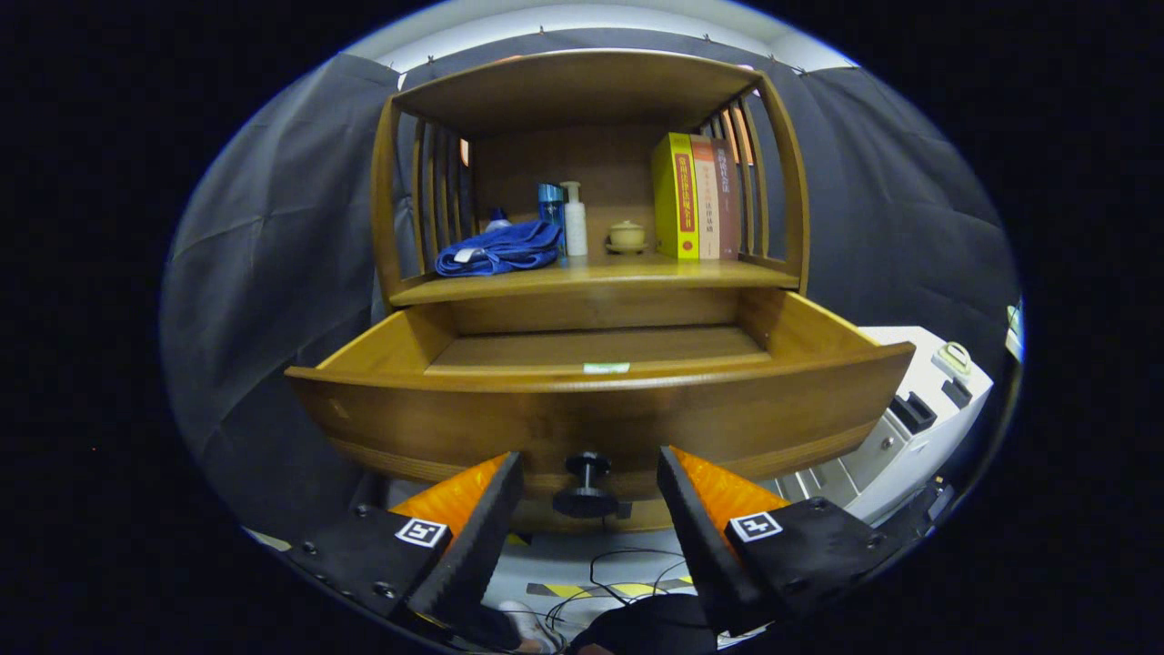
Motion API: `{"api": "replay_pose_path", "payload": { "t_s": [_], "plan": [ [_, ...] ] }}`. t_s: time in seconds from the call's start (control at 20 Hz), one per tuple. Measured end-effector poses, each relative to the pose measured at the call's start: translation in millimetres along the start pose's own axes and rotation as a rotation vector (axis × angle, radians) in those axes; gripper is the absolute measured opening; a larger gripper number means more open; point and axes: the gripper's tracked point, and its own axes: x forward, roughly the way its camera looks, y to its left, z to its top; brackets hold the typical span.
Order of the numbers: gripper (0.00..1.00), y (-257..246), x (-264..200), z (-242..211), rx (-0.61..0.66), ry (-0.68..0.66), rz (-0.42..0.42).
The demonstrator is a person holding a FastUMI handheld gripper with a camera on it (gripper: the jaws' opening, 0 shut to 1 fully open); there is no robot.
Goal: Pull open the drawer, take out the items inside it, and place them on the countertop above the cabinet.
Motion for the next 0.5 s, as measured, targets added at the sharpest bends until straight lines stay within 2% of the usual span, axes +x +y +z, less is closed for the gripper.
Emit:
{"api": "replay_pose_path", "payload": {
  "t_s": [0.3, 0.5],
  "plan": [
    [0.97, -2.1, 18.4, 76.0, -0.034, -0.066, 0.005],
    [0.97, -7.8, 53.6, 98.4, -0.018, 0.014, 0.026]
  ]
}}
